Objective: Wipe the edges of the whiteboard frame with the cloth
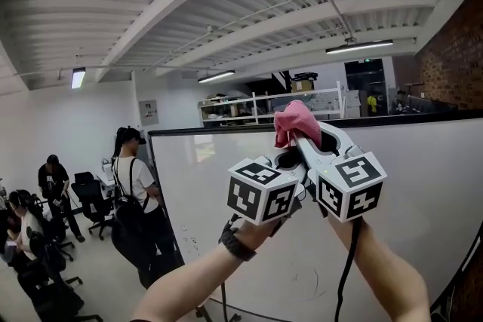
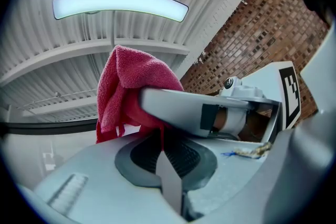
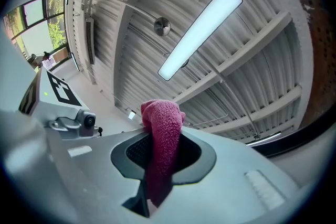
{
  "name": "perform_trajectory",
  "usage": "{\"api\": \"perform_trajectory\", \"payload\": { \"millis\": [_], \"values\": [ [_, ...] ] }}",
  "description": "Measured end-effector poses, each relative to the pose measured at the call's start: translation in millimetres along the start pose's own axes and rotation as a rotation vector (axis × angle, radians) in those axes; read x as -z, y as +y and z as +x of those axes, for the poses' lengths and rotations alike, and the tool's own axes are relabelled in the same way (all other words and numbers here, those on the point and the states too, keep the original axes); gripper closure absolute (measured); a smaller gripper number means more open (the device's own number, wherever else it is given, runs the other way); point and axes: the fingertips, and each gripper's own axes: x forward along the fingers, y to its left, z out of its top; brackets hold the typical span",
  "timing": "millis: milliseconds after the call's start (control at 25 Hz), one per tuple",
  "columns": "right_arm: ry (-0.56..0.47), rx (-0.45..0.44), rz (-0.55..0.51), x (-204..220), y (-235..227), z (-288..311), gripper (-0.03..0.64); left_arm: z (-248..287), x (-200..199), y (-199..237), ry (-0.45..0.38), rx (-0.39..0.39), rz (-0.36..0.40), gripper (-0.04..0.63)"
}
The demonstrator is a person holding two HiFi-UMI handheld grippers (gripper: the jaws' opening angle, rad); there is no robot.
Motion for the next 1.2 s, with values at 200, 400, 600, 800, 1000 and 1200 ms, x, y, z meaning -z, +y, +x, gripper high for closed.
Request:
{"api": "perform_trajectory", "payload": {
  "millis": [200,400,600,800,1000,1200],
  "values": [
    [0.027,-0.004,0.006,10.6,4.4,8.9,0.551,-0.8,7.5,10.9,-0.015,-0.02,-0.02,0.575],
    [0.022,-0.014,0.024,26.0,19.9,28.5,0.551,-13.0,22.4,33.6,-0.045,-0.043,-0.052,0.575],
    [0.046,-0.035,0.003,39.1,46.1,60.1,0.55,-33.6,34.1,65.0,-0.077,-0.044,-0.071,0.575],
    [0.056,-0.039,0.008,48.7,76.0,112.7,0.549,-60.4,40.6,119.0,-0.086,-0.033,-0.081,0.575],
    [0.059,-0.019,-0.013,52.6,95.2,157.2,0.549,-78.9,42.0,163.1,-0.083,-0.007,-0.05,0.575],
    [0.064,-0.014,-0.032,54.4,122.5,195.4,0.549,-105.4,43.2,200.5,-0.08,0.006,-0.022,0.575]
  ]
}}
